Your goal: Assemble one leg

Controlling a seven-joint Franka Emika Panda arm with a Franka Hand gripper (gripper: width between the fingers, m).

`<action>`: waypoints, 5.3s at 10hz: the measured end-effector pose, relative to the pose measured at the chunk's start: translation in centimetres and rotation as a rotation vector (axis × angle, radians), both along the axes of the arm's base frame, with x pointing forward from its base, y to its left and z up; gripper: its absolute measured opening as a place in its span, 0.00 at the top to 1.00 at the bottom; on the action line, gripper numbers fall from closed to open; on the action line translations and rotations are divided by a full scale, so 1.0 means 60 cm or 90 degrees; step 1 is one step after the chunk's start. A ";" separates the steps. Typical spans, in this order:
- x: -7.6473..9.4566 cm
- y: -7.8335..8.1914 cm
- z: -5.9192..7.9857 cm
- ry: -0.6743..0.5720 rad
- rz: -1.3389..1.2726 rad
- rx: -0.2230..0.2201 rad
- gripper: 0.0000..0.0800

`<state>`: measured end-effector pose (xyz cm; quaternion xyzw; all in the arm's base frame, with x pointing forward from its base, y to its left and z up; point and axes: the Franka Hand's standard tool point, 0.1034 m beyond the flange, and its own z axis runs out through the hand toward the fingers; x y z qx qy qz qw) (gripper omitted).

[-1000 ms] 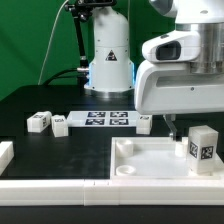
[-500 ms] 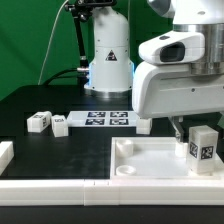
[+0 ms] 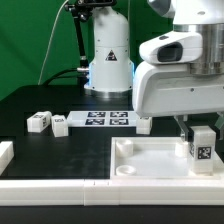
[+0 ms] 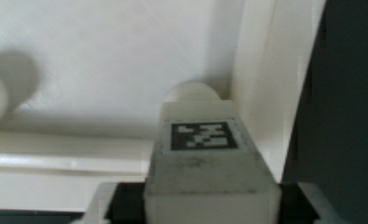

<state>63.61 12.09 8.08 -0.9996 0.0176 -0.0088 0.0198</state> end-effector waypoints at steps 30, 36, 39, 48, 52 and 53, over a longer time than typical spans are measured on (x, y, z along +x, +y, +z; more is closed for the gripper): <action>-0.006 -0.012 -0.006 -0.001 0.188 -0.011 0.22; -0.006 -0.012 -0.006 0.001 0.150 -0.009 0.64; -0.011 -0.008 -0.010 0.012 -0.091 0.016 0.64; -0.011 0.004 -0.011 0.040 -0.700 0.047 0.64; -0.012 0.002 -0.012 0.037 -0.619 0.042 0.33; -0.012 0.002 -0.013 0.039 -0.524 0.037 0.21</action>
Offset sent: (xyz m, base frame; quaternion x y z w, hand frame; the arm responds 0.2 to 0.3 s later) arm -0.0128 0.0048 -0.0026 0.0091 -0.0031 0.3312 0.9435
